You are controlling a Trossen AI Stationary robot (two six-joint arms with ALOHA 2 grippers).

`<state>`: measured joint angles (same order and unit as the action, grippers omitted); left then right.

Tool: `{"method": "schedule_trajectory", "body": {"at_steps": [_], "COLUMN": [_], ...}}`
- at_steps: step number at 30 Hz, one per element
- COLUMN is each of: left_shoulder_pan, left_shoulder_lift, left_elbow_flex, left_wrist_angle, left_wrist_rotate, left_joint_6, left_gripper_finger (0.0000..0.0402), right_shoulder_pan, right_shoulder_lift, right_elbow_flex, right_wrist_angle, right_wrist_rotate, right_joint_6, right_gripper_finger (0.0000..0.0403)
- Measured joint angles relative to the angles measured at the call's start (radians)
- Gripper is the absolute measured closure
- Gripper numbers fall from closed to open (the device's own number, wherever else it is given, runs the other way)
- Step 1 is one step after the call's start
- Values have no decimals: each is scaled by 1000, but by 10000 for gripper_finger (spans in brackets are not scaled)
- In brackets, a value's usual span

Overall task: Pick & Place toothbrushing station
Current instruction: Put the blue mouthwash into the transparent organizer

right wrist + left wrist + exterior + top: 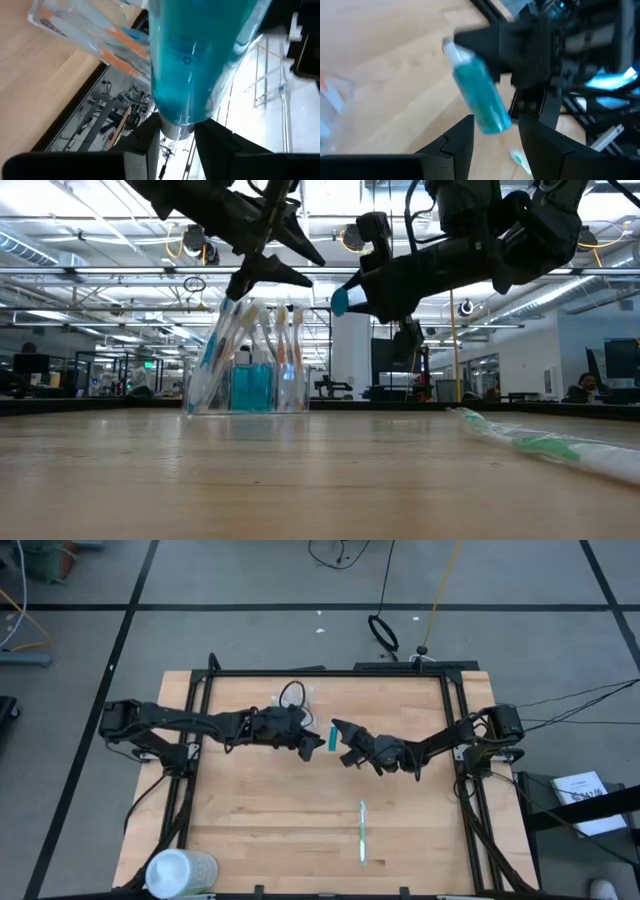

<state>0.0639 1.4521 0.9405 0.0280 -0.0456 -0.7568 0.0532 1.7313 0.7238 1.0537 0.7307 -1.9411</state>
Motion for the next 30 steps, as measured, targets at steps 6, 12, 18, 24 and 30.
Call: {"method": "schedule_trajectory", "body": {"at_steps": [6, 12, 18, 24, 30], "left_shoulder_pan": [54, 98, 129, 135, 136], "left_shoulder_lift": [10, 60, 130, 194, 214], "left_elbow_flex": [0, 0, 0, 0, -1], "left_wrist_angle": [3, 92, 142, 229, 304], "left_wrist_rotate": [54, 167, 181, 179, 168], "left_joint_6": [4, -50, -71, -91, -60], "left_gripper_finger": [240, 217, 173, 159, 158], "right_shoulder_pan": [1, 3, 3, -1, -1], "right_shoulder_lift": [0, 0, 0, 1, 0], "right_elbow_flex": [-1, -1, -2, -3, -2], "right_wrist_angle": [-18, -20, -19, -26, -57], "right_wrist_rotate": [2, 1, -2, -3, -1], "right_joint_6": [-11, -93, -116, -117, -116], "right_gripper_finger": [305, 305, 305, 305, 305]}}
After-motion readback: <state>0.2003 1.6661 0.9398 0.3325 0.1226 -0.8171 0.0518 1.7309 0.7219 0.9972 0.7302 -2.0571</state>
